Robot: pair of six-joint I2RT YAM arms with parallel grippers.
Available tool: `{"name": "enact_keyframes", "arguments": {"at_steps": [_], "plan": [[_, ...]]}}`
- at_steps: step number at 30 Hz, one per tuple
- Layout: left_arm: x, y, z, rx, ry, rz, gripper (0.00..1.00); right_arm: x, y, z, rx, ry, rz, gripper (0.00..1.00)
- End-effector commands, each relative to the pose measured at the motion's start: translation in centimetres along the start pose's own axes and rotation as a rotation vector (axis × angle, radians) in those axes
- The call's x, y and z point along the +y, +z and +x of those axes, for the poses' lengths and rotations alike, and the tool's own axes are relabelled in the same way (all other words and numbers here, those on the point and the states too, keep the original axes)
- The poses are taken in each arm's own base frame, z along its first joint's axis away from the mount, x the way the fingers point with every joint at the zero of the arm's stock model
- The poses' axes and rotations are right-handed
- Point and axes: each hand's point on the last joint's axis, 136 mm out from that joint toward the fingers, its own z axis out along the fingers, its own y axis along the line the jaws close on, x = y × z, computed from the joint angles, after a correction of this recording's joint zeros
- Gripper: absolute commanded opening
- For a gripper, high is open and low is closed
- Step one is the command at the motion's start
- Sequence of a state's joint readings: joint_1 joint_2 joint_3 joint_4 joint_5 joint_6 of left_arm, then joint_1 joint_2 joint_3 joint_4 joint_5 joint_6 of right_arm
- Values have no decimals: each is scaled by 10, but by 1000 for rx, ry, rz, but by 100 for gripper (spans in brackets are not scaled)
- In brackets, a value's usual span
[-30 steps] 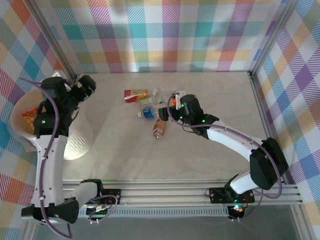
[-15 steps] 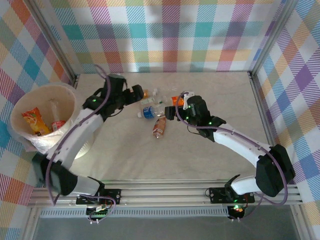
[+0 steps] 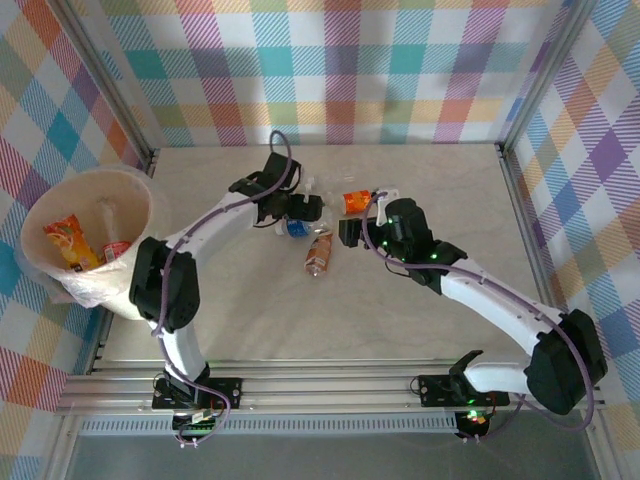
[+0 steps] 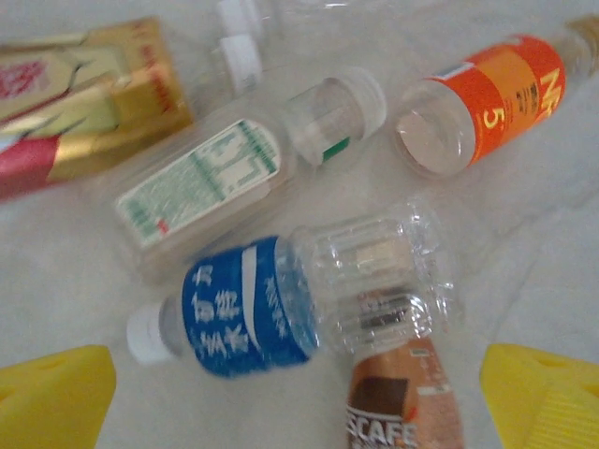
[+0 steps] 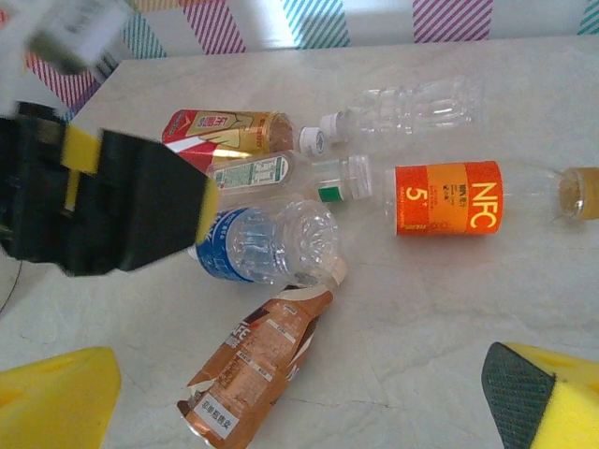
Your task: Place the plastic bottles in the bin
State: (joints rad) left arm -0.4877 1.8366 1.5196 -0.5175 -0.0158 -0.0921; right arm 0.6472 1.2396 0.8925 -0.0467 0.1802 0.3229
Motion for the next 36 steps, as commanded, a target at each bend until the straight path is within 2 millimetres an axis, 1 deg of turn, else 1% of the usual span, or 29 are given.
{"name": "enact_keyframes", "arguments": {"at_steps": [1, 2, 4, 8, 12, 15, 17, 21, 24, 27, 31, 36], "plan": [[-17, 10, -9, -23, 373, 59, 99, -8, -10, 0, -16, -29, 32, 100], [-22, 15, -2, -3, 457, 98, 97, -9, -12, 0, -19, -29, 37, 100], [-27, 22, 7, 33, 570, 138, 96, -11, -14, 1, -24, -29, 44, 100], [-26, 35, 18, 134, 713, 163, 94, -15, -17, 3, -20, -33, 60, 100], [-28, 55, 22, 171, 763, 180, 92, -15, -16, 2, -21, -26, 63, 100], [-33, 68, 24, 199, 766, 204, 88, -13, -12, 1, -15, -17, 57, 100], [-37, 76, 26, 200, 787, 203, 88, -12, -11, 1, -11, -15, 56, 100], [-42, 87, 33, 219, 815, 207, 87, -12, -8, 1, 0, -21, 62, 100], [-39, 96, 36, 239, 815, 196, 84, -13, -6, 2, 8, -23, 67, 100], [-39, 99, 36, 243, 801, 189, 78, -12, -6, 2, 7, -18, 66, 100], [-41, 91, 29, 218, 777, 191, 71, -13, -6, 1, 6, -22, 68, 100], [-40, 84, 19, 184, 742, 174, 62, -12, -6, 1, 4, -20, 64, 100]]}}
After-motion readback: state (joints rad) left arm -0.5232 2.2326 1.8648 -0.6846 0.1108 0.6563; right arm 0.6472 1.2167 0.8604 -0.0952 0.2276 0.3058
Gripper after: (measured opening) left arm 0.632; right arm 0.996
